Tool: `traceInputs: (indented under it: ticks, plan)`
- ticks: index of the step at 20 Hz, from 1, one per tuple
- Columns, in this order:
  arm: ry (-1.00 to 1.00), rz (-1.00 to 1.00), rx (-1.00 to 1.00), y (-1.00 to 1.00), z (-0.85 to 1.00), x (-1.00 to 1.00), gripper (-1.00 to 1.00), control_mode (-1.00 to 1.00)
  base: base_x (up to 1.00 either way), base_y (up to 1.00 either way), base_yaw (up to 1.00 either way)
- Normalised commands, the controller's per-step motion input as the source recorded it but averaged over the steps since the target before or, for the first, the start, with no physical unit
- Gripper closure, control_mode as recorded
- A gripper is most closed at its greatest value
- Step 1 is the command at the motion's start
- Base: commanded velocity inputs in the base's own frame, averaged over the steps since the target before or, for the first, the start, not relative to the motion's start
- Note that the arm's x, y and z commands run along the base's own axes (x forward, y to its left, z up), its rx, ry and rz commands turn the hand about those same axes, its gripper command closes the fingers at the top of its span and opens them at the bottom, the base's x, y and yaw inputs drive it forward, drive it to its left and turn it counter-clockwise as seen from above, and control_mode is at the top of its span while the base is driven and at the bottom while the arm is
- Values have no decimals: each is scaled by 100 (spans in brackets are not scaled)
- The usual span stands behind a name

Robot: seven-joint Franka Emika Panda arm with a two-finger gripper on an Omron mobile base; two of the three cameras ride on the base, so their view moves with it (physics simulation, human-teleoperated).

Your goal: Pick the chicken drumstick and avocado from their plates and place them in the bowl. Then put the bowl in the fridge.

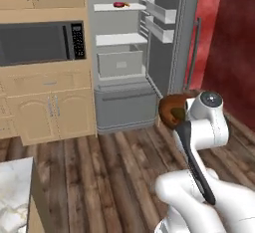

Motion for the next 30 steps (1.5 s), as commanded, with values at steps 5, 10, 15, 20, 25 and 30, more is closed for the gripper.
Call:
traceInputs:
  ticks: [5, 10, 15, 20, 25, 30]
  plan:
    - [0, 0, 0, 0, 0, 0, 100, 100, 65, 4, 24]
    - [0, 0, 0, 0, 0, 0, 100, 100, 86, -6, 3]
    - [0, 0, 0, 0, 0, 0, 100, 100, 83, 0, 4]
    - [0, 0, 0, 0, 0, 0, 100, 100, 81, -4, 3]
    - [0, 0, 0, 0, 0, 0, 100, 100, 75, -20, 0]
    - [0, 0, 0, 0, 0, 0, 100, 100, 63, -35, -6]
